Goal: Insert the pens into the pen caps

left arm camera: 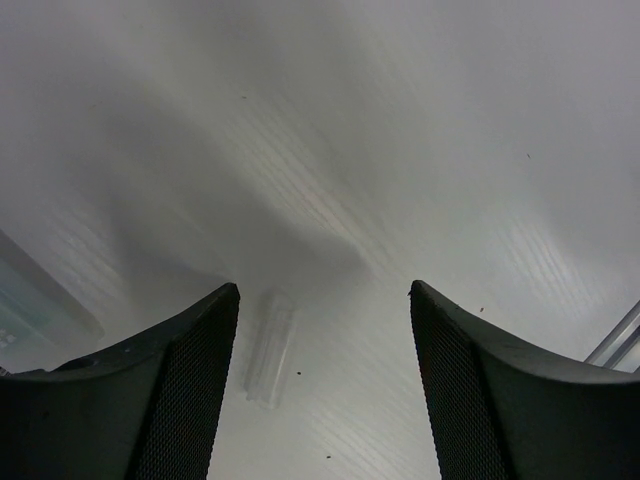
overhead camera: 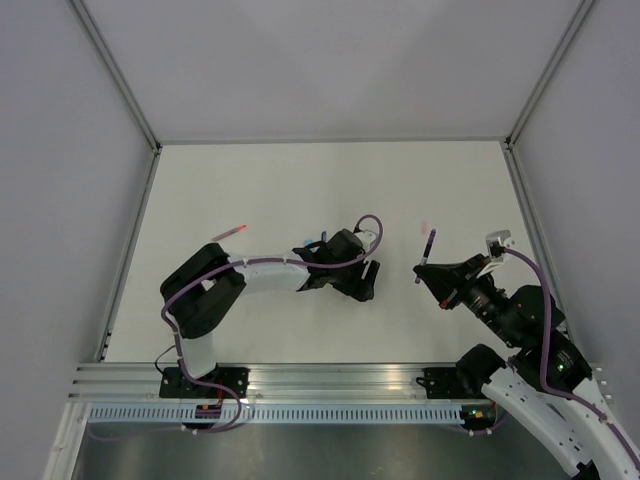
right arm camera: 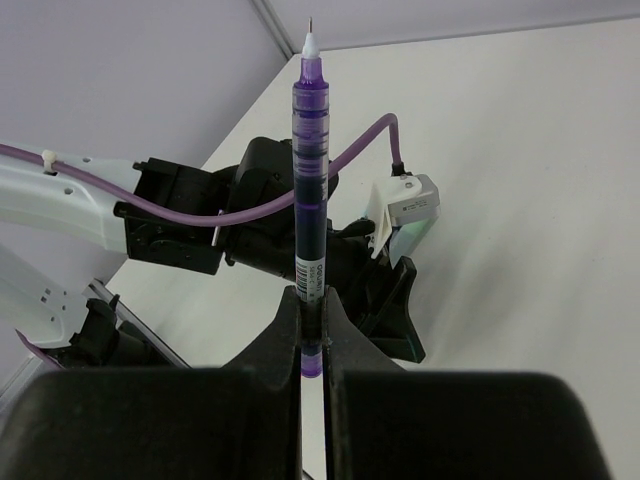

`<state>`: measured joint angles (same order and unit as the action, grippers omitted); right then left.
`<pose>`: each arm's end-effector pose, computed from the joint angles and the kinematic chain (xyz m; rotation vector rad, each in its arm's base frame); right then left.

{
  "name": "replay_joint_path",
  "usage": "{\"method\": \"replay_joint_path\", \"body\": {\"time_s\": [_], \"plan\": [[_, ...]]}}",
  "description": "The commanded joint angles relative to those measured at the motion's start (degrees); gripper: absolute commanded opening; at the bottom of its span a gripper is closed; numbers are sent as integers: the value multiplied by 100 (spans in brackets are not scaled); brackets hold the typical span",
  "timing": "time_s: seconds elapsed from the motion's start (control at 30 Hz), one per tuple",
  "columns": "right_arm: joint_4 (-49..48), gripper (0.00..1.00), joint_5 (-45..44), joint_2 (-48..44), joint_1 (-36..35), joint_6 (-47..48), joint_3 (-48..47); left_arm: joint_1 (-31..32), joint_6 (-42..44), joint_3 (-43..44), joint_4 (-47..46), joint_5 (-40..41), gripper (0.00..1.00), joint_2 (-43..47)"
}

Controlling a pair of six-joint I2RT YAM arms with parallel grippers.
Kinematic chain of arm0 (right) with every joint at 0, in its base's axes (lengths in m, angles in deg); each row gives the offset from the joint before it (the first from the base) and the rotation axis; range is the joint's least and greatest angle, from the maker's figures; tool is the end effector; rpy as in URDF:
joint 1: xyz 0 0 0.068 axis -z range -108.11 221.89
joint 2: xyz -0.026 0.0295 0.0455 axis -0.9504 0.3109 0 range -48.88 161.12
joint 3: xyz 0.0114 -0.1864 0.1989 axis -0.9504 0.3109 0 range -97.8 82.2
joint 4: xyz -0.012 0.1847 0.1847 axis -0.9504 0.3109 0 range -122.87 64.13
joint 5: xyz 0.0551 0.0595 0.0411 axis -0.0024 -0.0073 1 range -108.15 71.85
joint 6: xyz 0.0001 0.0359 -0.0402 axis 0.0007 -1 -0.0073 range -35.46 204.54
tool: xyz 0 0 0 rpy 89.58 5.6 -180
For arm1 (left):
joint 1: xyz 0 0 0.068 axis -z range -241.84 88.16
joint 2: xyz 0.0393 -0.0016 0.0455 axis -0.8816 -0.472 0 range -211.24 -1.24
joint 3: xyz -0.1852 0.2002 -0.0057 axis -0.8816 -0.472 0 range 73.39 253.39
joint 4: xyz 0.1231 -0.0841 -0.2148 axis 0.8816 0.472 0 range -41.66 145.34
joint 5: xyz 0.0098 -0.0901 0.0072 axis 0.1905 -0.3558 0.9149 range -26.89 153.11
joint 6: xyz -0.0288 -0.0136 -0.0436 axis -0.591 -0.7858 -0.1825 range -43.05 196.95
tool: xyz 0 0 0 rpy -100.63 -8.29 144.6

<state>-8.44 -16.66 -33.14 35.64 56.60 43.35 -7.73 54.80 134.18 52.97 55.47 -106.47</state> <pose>0.0617 0.0464 0.3340 -0.1419 1.6610 0.8837 0.2178 -0.3089 0.1569 0.7671 2.4473 -0.7255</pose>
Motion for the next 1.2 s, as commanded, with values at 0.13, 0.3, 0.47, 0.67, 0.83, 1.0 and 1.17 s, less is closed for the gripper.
{"method": "replay_joint_path", "body": {"time_s": [0.13,0.3,0.47,0.67,0.83,1.0,1.17], "plan": [[133,0,-71,-11,-14,105,-334,3,-150,73,-365,-694,72,-41],[177,0,-44,95,-14,96,-378,38,-140,-94,-601,-1265,70,29],[185,0,-79,95,-5,131,-369,82,-149,-314,-559,-1205,70,187],[80,0,-88,51,-14,35,-149,82,-105,-603,-690,-1011,70,415],[62,0,-71,156,-14,35,-114,82,-316,-929,-893,-1047,70,853],[10,0,-79,227,-14,17,-87,82,-553,-1184,-850,-600,71,1434],[80,0,-115,359,-5,61,-228,-162,-1070,-974,-322,481,77,1979]]}}
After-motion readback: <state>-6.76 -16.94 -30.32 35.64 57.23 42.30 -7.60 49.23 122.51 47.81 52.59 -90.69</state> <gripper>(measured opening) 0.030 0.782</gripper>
